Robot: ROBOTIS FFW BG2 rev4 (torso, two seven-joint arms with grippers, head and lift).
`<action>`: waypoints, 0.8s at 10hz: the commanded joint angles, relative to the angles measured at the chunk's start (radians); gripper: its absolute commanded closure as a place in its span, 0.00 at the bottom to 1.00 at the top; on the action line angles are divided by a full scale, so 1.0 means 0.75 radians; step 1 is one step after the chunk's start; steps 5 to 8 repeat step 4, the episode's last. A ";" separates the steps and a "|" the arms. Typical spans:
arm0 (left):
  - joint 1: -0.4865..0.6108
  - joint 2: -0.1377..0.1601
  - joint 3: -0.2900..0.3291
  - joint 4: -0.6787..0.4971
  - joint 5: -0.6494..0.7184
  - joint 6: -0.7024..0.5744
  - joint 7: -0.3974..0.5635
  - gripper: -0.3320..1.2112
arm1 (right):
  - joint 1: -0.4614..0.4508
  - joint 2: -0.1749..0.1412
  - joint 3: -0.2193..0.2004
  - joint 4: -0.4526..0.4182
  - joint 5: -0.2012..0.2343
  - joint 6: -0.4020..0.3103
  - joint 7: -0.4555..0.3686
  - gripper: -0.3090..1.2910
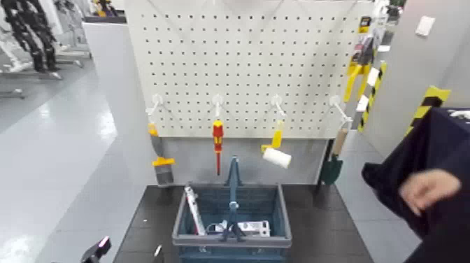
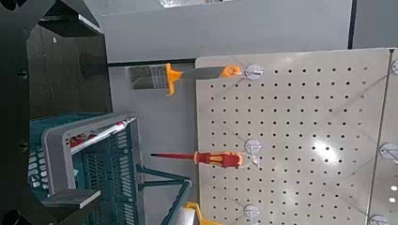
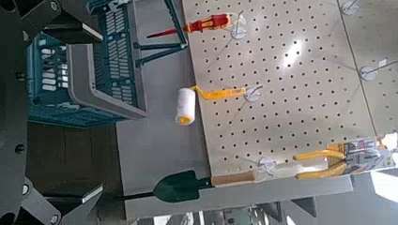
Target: Put the red glue tube into the crate.
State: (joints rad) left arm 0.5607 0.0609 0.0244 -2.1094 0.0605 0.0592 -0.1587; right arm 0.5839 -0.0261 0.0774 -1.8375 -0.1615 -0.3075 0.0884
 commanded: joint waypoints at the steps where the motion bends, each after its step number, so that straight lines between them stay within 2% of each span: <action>1: -0.001 -0.001 -0.006 0.002 0.001 0.003 0.007 0.27 | 0.019 0.006 0.005 -0.049 0.078 0.058 -0.038 0.27; 4: -0.003 -0.001 -0.006 0.006 0.003 0.001 0.007 0.27 | 0.021 0.000 0.015 -0.086 0.119 0.120 -0.069 0.27; 8: -0.003 -0.001 -0.006 0.006 0.003 0.001 0.007 0.27 | 0.021 0.000 0.015 -0.086 0.119 0.120 -0.069 0.27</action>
